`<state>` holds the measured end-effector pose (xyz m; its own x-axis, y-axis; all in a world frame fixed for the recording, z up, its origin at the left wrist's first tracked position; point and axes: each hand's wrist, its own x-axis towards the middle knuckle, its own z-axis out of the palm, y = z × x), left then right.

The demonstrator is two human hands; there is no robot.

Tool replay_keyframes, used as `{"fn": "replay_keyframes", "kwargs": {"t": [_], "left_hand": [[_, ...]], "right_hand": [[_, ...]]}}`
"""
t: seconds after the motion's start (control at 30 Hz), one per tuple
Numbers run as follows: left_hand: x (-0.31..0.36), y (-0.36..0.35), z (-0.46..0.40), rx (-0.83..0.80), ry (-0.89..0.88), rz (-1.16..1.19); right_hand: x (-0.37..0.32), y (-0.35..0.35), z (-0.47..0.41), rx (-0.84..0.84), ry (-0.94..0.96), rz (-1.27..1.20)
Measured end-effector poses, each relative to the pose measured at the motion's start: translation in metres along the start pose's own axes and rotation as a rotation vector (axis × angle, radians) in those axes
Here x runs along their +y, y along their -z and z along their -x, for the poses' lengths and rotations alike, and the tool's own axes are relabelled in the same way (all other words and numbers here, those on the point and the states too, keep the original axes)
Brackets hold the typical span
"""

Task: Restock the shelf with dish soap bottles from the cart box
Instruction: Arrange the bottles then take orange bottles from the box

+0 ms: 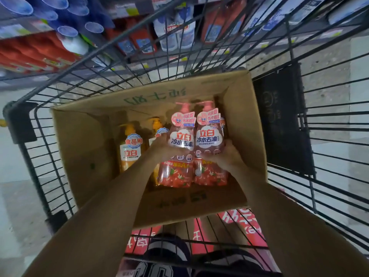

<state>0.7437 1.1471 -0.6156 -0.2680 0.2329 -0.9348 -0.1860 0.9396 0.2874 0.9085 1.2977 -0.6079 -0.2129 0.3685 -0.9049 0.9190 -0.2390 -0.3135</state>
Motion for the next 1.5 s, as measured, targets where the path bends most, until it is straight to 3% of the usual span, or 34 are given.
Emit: {"fn": "replay_keyframes", "kwargs": {"t": [0.17,0.5,0.87,1.23,1.5], "left_hand": [[-0.018,-0.008,0.018,0.069,0.010,0.093],[-0.035,0.000,0.061,0.202,-0.099,0.357],[-0.021,0.022,0.185,0.368,-0.394,0.336],[0.003,0.032,0.350,0.536,-0.839,0.461],[-0.014,0.075,0.489,0.824,-0.960,0.596]], "right_hand": [[0.000,-0.001,-0.009,-0.141,0.004,-0.019],[-0.005,0.011,0.040,-0.120,0.202,-0.120],[-0.022,0.031,0.148,-0.089,0.478,-0.193],[-0.056,0.086,0.308,-0.002,0.900,-0.195],[-0.119,0.072,0.418,-0.049,1.207,-0.159]]}}
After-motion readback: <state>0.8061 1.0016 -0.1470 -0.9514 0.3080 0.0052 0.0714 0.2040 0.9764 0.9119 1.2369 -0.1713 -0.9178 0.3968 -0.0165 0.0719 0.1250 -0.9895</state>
